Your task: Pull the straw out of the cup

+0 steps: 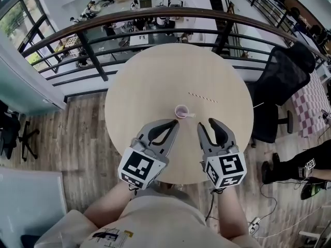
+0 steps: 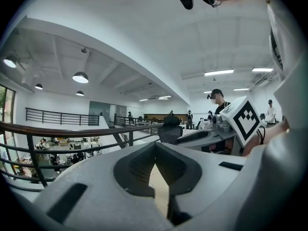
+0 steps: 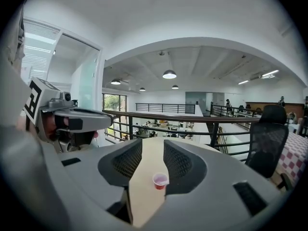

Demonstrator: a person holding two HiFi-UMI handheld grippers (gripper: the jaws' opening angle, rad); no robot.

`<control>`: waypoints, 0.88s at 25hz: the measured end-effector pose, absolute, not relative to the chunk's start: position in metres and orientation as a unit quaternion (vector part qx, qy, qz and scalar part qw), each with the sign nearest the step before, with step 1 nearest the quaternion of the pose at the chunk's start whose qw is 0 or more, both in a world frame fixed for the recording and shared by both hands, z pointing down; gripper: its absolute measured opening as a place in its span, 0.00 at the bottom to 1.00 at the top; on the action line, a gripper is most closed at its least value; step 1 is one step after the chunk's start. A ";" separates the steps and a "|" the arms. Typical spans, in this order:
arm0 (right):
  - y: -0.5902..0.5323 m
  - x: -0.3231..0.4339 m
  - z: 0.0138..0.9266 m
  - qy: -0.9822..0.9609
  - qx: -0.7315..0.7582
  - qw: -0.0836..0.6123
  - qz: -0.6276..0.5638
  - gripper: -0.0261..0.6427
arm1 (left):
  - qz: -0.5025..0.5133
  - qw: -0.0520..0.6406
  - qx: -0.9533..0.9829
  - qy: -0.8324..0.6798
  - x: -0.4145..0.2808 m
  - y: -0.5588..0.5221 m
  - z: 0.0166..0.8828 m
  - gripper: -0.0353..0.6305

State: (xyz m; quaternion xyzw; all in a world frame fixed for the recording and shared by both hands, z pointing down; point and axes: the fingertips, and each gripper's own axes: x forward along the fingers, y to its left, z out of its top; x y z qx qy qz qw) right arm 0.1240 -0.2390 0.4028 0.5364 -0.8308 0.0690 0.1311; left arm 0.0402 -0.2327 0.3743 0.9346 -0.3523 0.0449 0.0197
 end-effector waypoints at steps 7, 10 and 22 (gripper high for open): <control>-0.266 0.132 0.440 -0.824 0.538 0.141 0.106 0.25 | 0.056 0.042 0.932 -0.356 0.046 -0.258 0.398 0.07; -0.280 0.136 0.458 -0.819 0.541 0.150 0.119 0.25 | 0.075 0.050 0.931 -0.355 0.048 -0.269 0.417 0.07; -0.331 0.151 0.564 -0.801 0.530 0.198 0.197 0.25 | 0.131 0.108 0.924 -0.342 0.067 -0.313 0.508 0.07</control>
